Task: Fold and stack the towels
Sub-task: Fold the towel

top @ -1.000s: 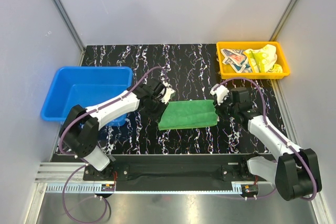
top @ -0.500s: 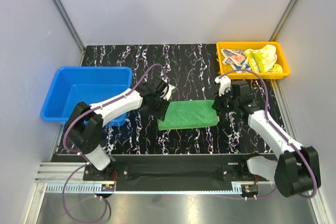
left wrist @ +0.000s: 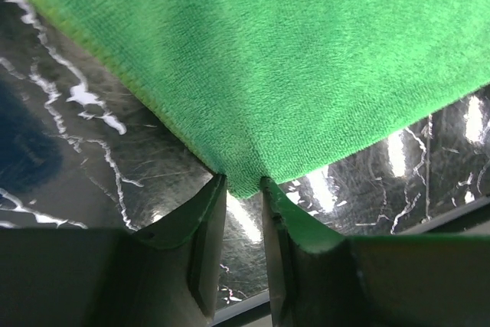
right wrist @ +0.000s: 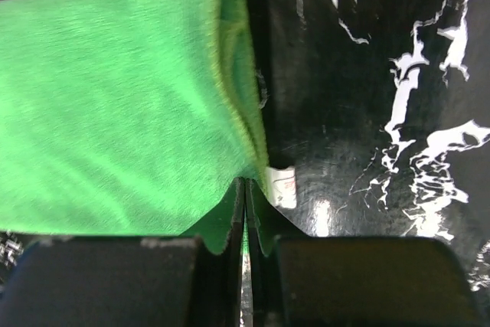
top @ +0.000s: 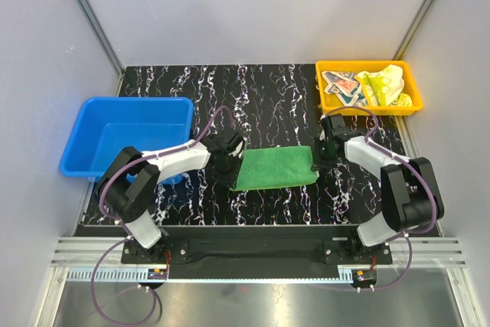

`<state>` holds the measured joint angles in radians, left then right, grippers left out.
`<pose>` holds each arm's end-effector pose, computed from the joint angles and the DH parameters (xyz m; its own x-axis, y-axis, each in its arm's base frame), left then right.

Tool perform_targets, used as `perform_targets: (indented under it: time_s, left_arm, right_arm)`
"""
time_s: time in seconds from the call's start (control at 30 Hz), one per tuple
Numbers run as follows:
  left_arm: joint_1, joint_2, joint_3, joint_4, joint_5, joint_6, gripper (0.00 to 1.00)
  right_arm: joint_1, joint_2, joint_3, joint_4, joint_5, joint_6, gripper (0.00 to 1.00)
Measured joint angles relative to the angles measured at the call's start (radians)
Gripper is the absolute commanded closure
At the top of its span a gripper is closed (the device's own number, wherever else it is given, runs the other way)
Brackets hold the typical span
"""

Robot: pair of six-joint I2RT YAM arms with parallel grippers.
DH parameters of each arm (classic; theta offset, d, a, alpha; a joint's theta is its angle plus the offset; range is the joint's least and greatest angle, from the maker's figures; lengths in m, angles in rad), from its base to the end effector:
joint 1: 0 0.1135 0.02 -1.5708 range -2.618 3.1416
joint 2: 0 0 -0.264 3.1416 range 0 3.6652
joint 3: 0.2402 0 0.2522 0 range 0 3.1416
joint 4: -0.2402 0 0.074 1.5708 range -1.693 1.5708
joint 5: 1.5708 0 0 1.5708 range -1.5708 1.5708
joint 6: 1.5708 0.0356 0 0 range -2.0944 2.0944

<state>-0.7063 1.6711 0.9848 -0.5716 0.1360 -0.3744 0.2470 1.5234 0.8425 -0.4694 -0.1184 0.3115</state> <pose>0.2309 -0.2033 0.1634 -0.9205 0.3090 -0.2393 0.3633 0.9021 -0.2326 0.2707 0.0726 0.1698 -0.9313 0.0790 -0.3555 -0.0043 0.9737 0.2278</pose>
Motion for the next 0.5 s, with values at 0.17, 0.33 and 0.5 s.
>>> perform_targets:
  time_s: [0.17,0.33,0.5]
  left_arm:
    - [0.000,-0.001,0.071,-0.077,-0.087,-0.048,0.49]
    - [0.039,-0.022,0.110,-0.088,-0.122,-0.101,0.45]
    - [0.106,-0.027,0.088,-0.040,-0.105,-0.151,0.45]
  right_arm:
    - [-0.004,0.043,0.008,-0.006,0.032,0.063,0.90]
    - [-0.004,0.035,0.008,-0.012,0.056,0.119,0.89]
    - [-0.006,-0.016,0.011,-0.026,0.043,0.152,0.90]
